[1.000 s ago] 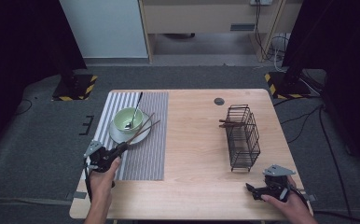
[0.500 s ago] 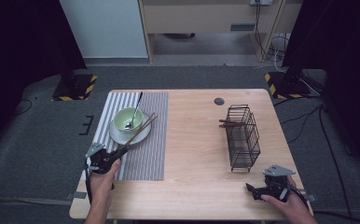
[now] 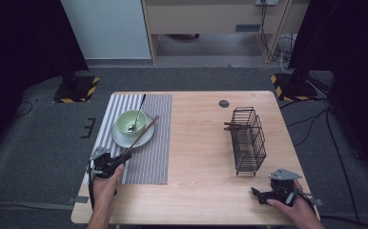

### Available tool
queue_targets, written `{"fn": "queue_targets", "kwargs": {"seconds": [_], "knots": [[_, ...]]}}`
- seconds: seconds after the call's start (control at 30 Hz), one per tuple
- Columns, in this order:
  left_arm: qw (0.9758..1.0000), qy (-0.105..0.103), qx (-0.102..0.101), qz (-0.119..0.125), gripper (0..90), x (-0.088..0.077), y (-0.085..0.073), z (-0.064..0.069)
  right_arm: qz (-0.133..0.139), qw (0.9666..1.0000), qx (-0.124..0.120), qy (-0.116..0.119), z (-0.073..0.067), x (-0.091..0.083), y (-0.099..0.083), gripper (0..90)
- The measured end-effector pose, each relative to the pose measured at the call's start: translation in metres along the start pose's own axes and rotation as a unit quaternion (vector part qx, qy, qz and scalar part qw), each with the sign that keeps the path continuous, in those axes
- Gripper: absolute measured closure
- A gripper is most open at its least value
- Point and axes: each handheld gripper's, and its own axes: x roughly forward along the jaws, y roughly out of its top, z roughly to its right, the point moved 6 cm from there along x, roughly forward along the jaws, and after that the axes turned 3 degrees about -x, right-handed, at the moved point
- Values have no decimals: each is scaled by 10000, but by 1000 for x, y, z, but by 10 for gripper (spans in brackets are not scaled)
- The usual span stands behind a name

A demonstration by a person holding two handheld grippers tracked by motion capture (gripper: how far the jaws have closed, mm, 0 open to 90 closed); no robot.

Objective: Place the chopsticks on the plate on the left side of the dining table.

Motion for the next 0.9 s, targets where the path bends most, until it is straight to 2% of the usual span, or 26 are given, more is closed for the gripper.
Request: {"fn": "queue_targets", "kwargs": {"seconds": [0.33,0.67,0.9], "knots": [[10000,3,14,-77,831,1,-2,0,-1,10000,0,0,0,0,0,4],[9995,-35,-19,-320,831,5,-10,5,0,10000,0,0,0,0,0,4],[9989,-29,-82,-460,831,6,-14,3,-1,10000,-1,-2,0,0,0,4]]}}
